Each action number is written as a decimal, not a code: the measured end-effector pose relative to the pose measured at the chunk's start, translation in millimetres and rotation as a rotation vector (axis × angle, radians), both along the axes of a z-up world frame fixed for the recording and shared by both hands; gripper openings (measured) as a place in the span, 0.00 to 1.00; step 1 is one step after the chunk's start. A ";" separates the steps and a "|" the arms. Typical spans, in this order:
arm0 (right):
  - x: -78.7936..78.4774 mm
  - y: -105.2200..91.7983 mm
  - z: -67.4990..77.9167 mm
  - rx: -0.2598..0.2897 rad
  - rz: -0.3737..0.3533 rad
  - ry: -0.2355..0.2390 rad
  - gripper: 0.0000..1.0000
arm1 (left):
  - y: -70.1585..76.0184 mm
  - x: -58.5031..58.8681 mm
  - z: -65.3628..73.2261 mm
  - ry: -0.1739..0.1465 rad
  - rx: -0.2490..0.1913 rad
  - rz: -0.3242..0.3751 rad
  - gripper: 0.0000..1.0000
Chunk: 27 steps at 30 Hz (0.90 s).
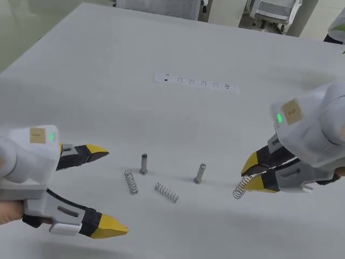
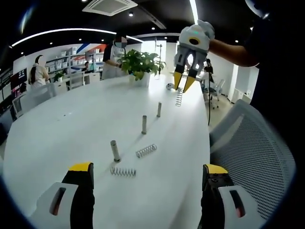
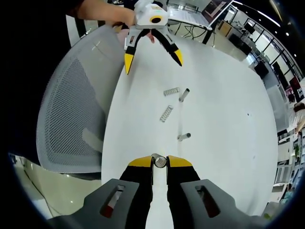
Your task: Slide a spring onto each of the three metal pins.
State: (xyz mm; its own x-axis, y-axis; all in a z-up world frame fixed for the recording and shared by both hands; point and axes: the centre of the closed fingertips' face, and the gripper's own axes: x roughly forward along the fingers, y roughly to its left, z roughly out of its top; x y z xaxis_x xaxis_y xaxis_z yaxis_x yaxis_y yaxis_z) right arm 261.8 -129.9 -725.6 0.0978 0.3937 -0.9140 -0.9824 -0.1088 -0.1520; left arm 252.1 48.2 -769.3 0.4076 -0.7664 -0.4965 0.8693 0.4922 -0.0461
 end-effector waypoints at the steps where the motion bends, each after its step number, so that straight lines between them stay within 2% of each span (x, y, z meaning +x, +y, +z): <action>1: -0.4 -0.8 -0.4 -0.001 0.000 0.001 0.07 | -0.2 -0.2 -0.2 0.001 0.001 -0.001 0.92; 12: 2.3 -14.3 0.6 -0.013 -0.024 -0.004 0.07 | 0.8 1.0 -2.1 0.005 0.002 0.001 0.91; 16: 7.4 -20.5 2.6 -0.025 -0.035 -0.018 0.07 | 2.9 2.3 -3.0 0.009 0.005 0.019 0.96; 23: 19.6 -37.3 4.7 -0.037 -0.065 -0.027 0.07 | 6.5 2.6 -0.9 0.004 -0.010 0.029 0.98; 27: 22.1 -42.5 3.6 -0.050 -0.070 -0.039 0.07 | 9.4 2.6 -3.7 0.004 0.005 0.036 0.98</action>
State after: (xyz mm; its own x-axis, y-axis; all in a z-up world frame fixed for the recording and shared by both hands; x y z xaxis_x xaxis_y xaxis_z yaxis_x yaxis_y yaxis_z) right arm 284.0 -172.3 -722.0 0.1598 0.3385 -0.9273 -0.9812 -0.0483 -0.1867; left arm 254.8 57.6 -773.0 0.4328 -0.7488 -0.5020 0.8507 0.5235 -0.0473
